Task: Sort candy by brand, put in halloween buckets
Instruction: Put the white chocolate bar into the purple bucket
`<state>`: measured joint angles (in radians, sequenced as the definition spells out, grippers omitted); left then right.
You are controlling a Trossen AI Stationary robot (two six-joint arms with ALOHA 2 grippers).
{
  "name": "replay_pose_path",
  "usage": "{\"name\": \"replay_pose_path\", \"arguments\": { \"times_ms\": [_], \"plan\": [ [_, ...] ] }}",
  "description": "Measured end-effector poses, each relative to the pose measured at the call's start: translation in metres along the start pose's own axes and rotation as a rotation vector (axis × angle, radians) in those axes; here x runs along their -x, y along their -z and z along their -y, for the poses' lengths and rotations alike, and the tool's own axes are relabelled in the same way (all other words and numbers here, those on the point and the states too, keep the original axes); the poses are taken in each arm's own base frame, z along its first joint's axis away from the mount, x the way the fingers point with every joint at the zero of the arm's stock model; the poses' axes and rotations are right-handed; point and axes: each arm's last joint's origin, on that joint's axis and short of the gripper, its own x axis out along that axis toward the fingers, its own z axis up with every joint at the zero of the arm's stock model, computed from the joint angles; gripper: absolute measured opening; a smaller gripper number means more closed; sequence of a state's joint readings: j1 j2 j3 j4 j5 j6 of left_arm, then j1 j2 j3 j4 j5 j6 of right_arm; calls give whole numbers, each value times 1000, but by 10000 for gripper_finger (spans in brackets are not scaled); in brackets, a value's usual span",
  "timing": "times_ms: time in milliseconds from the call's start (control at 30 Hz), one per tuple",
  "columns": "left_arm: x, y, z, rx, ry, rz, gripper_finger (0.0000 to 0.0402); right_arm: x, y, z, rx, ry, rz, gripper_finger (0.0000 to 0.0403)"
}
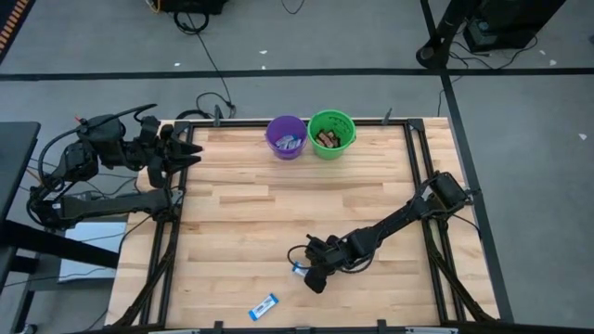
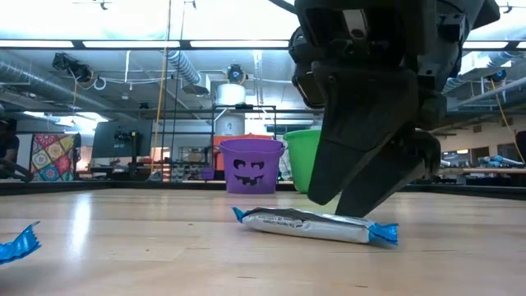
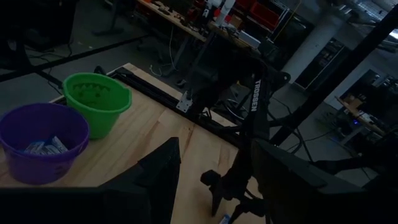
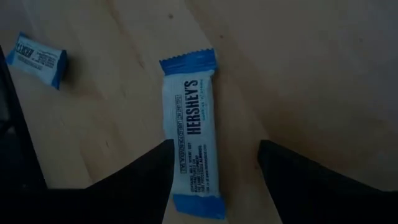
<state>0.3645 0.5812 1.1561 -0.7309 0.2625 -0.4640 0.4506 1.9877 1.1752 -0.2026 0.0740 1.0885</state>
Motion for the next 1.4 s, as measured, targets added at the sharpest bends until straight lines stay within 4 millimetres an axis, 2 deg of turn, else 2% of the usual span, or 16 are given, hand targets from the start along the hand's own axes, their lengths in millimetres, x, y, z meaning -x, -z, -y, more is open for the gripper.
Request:
{"name": "replay_pose_path", "arguments": {
  "times_ms": [367,667,767,833,1033,1400],
  "plan": [
    [0,0,0,0,-1,2,202,-3,16,1,-2,-3,10,246],
    [0,0,0,7,-9,8,202,-4,10,2,-53,-30,-18,231],
    [0,0,0,8,-11,9,202,-4,11,1,-53,-38,-31,204],
    [0,0,0,8,-11,9,202,-4,12,0,-50,-38,-32,171],
    [0,-1,0,-5,-14,11,202,-5,14,-2,-35,-66,-71,23],
    [0,-1,0,-13,-16,11,202,-1,9,-5,-3,-40,-38,4]
  ]
}}
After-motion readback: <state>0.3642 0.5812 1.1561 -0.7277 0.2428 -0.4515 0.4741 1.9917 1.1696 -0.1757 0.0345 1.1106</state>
